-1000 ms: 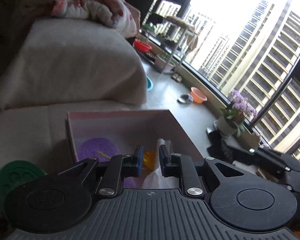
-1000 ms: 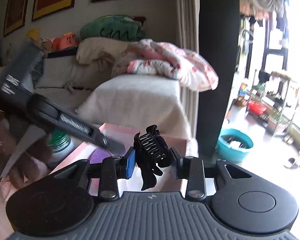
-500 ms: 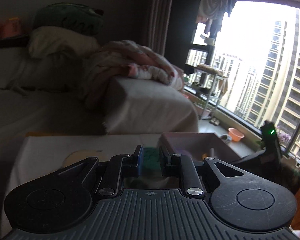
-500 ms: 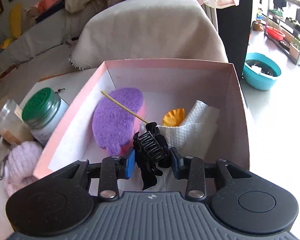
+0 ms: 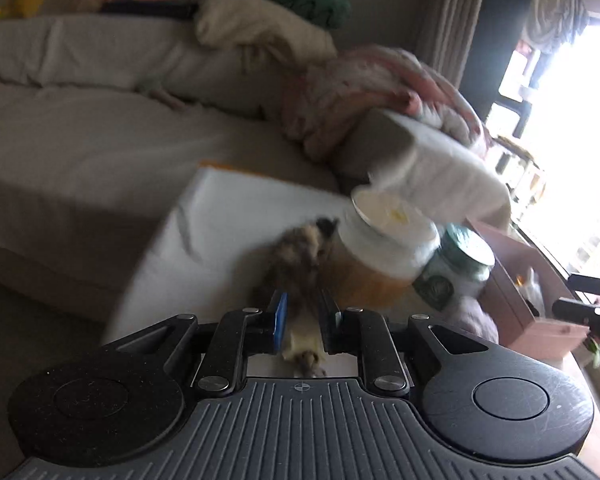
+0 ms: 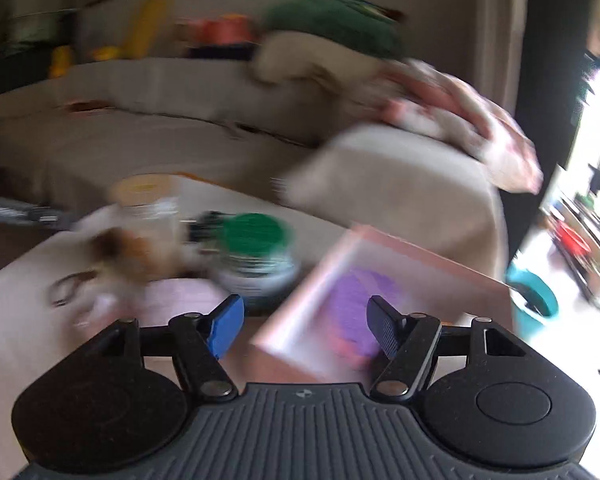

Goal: Organize soft objects

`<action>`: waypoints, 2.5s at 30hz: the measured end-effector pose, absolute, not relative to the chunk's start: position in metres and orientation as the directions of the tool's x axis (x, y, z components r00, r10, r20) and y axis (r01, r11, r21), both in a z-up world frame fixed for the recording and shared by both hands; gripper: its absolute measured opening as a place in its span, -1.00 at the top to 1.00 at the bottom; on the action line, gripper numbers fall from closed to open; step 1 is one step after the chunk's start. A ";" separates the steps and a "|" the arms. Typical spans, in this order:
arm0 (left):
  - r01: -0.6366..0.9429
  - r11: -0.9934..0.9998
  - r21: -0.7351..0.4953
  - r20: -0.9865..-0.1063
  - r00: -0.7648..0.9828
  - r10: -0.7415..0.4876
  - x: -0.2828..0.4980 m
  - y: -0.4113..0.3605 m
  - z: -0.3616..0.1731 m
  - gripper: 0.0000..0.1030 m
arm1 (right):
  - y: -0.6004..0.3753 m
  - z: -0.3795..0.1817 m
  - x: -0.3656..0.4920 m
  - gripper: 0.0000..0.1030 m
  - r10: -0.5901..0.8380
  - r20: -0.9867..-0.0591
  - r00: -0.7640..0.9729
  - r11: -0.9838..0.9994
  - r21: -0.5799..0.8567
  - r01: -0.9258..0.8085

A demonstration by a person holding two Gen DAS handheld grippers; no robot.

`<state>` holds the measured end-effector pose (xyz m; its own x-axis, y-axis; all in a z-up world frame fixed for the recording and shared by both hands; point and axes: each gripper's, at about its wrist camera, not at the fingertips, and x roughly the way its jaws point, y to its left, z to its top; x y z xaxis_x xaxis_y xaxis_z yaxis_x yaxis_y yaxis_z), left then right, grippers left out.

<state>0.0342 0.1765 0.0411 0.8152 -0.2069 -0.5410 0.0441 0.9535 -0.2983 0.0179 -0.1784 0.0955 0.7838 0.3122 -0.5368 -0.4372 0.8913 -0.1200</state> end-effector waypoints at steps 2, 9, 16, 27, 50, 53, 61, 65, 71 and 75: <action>0.079 0.958 -0.274 -0.569 0.790 -0.228 0.034 0.168 0.037 0.63 | -0.160 0.090 0.007 -0.34 0.367 -0.548 0.752 0.860 -0.108 -0.499; 0.078 0.981 -0.178 -0.622 0.764 -0.174 0.050 0.145 0.013 0.63 | -0.129 0.071 0.004 -0.34 0.432 -0.619 0.656 0.818 -0.036 -0.573; 0.057 0.985 -0.163 -0.607 0.782 -0.145 0.061 0.144 0.007 0.60 | -0.123 0.053 -0.004 -0.34 0.446 -0.658 0.607 0.807 0.001 -0.591; 0.160 0.976 -0.147 -0.617 0.757 -0.217 0.055 0.139 0.008 0.37 | -0.113 0.039 -0.007 -0.34 0.469 -0.680 0.564 0.788 0.033 -0.615; 0.155 0.987 -0.050 -0.618 0.771 -0.152 0.063 0.144 0.003 0.43 | -0.088 0.024 0.007 -0.21 0.513 -0.672 0.534 0.776 0.096 -0.624; 0.153 0.983 -0.101 -0.620 0.763 -0.182 0.061 0.150 0.003 0.43 | -0.078 0.024 0.016 0.22 0.513 -0.675 0.531 0.776 0.100 -0.623; 0.156 0.982 -0.108 -0.615 0.765 -0.190 0.059 0.150 0.002 0.43 | -0.065 0.035 0.002 0.78 0.535 -0.693 0.483 0.707 0.056 -0.705; 0.151 0.986 -0.066 -0.615 0.773 -0.159 0.061 0.144 0.002 0.51 | -0.067 0.043 -0.004 0.78 0.531 -0.690 0.491 0.696 0.025 -0.718; 0.149 0.983 -0.108 -0.584 0.791 -0.184 0.048 0.147 0.002 0.57 | -0.081 0.068 -0.006 0.78 0.545 -0.645 0.535 0.711 0.017 -0.703; 0.164 0.980 -0.116 -0.517 0.832 -0.201 0.026 0.148 0.032 0.57 | -0.095 0.091 -0.012 0.79 0.556 -0.593 0.582 0.720 -0.007 -0.694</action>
<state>0.0257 0.1485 0.0318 0.8321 -0.2006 -0.5171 0.1643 0.9796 -0.1157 -0.0123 -0.0954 0.0913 0.5824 0.5560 -0.5930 -0.6941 0.7198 -0.0069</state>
